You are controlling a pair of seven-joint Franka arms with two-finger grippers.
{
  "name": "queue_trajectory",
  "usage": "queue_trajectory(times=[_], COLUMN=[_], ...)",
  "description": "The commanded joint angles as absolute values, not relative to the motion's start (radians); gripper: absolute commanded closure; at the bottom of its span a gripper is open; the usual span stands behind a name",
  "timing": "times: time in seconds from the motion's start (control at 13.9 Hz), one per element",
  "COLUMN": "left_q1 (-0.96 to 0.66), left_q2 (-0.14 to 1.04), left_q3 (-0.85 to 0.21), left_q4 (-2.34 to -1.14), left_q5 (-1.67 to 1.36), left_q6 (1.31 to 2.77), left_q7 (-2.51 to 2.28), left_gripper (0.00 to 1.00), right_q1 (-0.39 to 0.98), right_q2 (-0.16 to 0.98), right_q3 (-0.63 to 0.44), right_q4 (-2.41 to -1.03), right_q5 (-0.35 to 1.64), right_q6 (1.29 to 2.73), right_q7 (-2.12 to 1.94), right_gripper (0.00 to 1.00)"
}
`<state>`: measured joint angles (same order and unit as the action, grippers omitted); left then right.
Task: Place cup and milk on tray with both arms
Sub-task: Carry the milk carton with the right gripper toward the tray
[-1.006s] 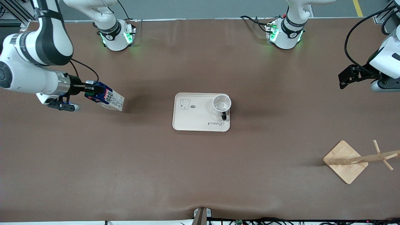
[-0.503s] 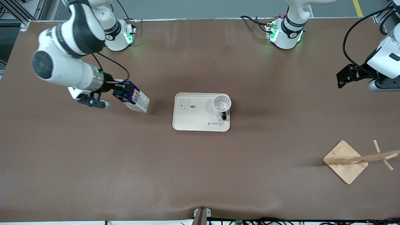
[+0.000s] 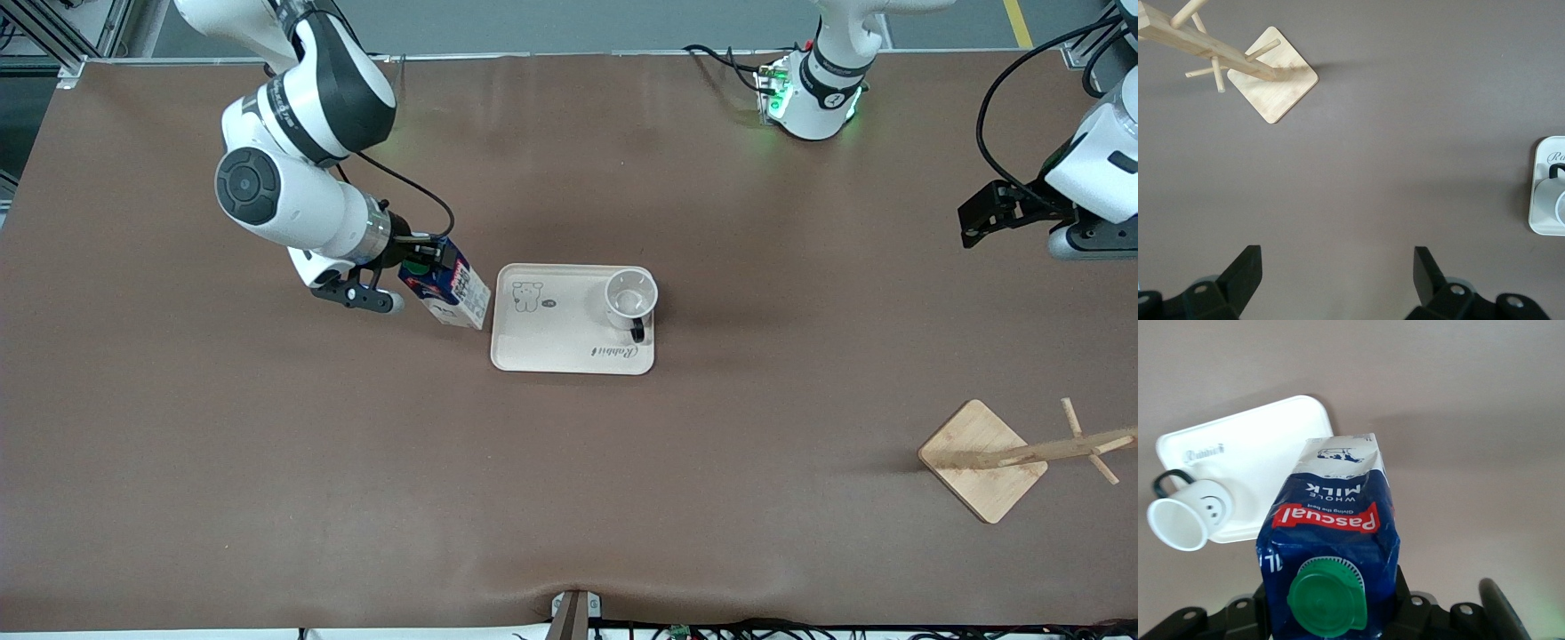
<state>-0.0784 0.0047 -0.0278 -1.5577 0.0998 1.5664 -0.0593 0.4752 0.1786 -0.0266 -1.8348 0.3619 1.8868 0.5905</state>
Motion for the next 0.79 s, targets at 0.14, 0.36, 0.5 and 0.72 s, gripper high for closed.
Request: queue_trajectory(times=[0.14,0.36,0.5,0.72], left_q1=[-0.084,-0.086,-0.086,-0.086], left_q2=[-0.014,-0.011,-0.006,-0.006], left_q3=[-0.026,-0.026,-0.026,-0.026], left_q4=[-1.572,-1.572,-1.571,-1.574], left_q5=[0.084,0.084,0.084,0.084], left_q6=[1.552,1.549,1.552,1.552], left_q7=[-0.063,-0.063,-0.063,-0.063], left_gripper=[0.0,0.0,0.0,0.0], right_q1=[0.514,0.541,0.551,0.578], right_q2=[0.343,0.353,0.367,0.39], right_q3=[-0.04,-0.041,-0.041,-0.041], right_q4=[-1.683,-1.686,-1.686,-1.686], right_q5=[0.434,0.433,0.431,0.423], right_q6=[1.873,1.873,1.873,1.876], right_q7=[0.611,0.612,0.612,0.611], right_gripper=[1.0,1.0,1.0,1.0])
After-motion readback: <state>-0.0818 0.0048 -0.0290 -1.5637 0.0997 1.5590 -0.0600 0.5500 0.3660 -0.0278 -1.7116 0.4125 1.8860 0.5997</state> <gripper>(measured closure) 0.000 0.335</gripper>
